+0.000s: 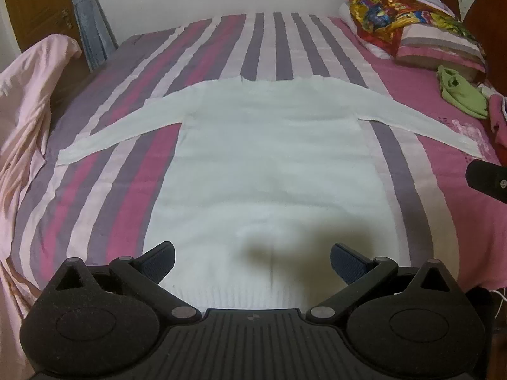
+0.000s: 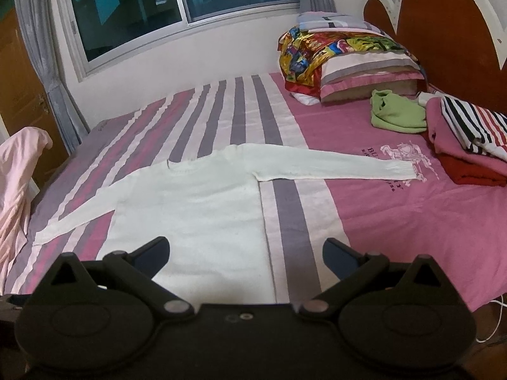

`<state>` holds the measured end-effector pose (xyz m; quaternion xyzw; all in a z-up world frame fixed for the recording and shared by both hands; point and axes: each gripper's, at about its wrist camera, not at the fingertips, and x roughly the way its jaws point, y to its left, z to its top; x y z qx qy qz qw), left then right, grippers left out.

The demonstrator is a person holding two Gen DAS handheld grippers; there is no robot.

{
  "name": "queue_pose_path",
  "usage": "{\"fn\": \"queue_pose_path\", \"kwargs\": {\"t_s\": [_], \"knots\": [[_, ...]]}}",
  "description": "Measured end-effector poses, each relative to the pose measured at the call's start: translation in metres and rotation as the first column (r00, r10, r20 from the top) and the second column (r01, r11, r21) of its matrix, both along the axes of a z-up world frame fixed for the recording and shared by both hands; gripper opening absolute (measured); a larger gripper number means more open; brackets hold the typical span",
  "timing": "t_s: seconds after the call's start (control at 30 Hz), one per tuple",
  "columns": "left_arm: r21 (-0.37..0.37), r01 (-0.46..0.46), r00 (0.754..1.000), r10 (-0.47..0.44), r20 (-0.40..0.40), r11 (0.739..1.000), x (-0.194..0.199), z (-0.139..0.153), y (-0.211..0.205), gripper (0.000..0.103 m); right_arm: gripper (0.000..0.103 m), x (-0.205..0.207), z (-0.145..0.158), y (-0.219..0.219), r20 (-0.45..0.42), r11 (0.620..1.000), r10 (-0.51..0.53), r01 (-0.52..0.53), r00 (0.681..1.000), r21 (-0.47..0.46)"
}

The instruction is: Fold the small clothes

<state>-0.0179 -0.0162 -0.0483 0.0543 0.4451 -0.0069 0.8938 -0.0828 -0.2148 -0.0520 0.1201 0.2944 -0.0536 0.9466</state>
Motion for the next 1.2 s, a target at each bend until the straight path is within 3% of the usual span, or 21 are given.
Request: {"fn": "queue_pose_path", "kwargs": {"t_s": [0.6,0.83,1.2], "knots": [[0.019,0.017,1.000,-0.017,0.015,1.000,0.023,-0.007,-0.008,0.103,0.103,0.006,-0.011,-0.016,0.008,0.999,-0.047,0.047,0.999,0.015],[0.006,0.018,1.000,-0.018,0.010,1.000,0.060,-0.017,-0.015,0.103,0.103,0.018,-0.024,-0.042,0.029,0.991,-0.120,0.119,0.992,0.060],[0.044,0.014,1.000,-0.015,0.025,0.999,0.143,-0.039,-0.036,0.103,0.101,0.084,-0.054,-0.099,0.028,0.968,-0.250,0.249,0.968,0.031]]}}
